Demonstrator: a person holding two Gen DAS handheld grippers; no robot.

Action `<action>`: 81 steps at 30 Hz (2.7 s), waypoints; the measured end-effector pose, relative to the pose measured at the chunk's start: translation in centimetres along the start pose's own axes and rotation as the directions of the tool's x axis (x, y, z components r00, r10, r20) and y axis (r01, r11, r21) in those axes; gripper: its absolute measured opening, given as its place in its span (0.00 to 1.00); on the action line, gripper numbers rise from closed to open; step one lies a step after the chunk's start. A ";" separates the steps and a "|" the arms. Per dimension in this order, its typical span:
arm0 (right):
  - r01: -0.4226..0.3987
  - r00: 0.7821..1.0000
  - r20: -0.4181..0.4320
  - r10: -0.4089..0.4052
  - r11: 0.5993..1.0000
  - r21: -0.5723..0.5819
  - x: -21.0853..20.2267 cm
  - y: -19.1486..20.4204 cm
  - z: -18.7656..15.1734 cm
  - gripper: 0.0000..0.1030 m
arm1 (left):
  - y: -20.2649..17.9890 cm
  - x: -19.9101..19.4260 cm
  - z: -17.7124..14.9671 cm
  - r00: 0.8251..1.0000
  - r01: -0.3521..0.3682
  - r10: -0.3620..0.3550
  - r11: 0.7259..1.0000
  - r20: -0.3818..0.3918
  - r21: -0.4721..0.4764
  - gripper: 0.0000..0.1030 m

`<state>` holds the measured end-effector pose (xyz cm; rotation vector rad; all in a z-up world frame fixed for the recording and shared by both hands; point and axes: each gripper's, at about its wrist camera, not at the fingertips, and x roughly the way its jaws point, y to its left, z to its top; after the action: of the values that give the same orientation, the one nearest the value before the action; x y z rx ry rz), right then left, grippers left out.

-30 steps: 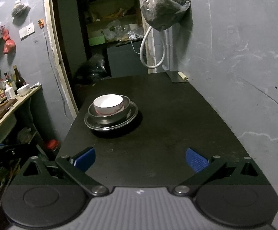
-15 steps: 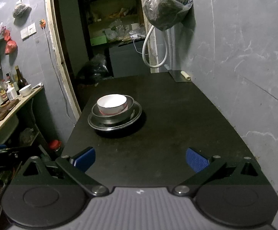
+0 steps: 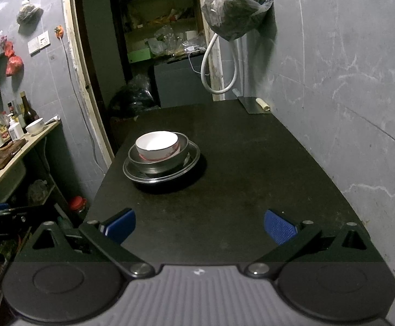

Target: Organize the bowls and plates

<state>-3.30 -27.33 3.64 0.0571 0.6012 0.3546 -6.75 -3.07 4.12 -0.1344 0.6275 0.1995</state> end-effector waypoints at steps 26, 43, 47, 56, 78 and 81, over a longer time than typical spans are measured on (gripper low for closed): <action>-0.001 1.000 -0.003 0.001 1.000 -0.001 0.1 0.0 -0.1 1.00 | 0.2 0.0 0.1 1.000 -0.002 0.002 1.000 -0.004 0.000 0.99; -0.001 1.000 -0.007 0.001 1.000 -0.002 0.3 -0.1 -0.2 1.00 | 0.3 0.0 0.0 1.000 -0.005 0.005 1.000 -0.006 0.001 0.99; -0.001 1.000 -0.007 0.001 1.000 -0.002 0.3 -0.1 -0.2 1.00 | 0.6 0.0 -0.2 1.000 -0.008 0.008 1.000 -0.007 -0.001 0.99; -0.005 1.000 -0.009 0.005 1.000 -0.002 0.3 -0.1 -0.2 1.00 | 1.0 0.1 -0.4 1.000 -0.010 0.010 1.000 -0.009 -0.001 0.99; -0.021 1.000 -0.017 0.020 1.000 -0.006 0.9 -0.3 -0.1 1.00 | 1.1 0.2 -0.4 1.000 -0.012 0.012 1.000 -0.012 0.000 0.99; -0.020 1.000 -0.018 0.020 1.000 -0.005 0.9 -0.3 -0.1 1.00 | 1.0 0.2 -0.3 1.000 -0.012 0.012 1.000 -0.012 0.001 0.99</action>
<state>-2.55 -27.34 3.00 0.0555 0.6178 0.3766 -6.93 -2.10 3.70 -0.1313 0.6407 0.2105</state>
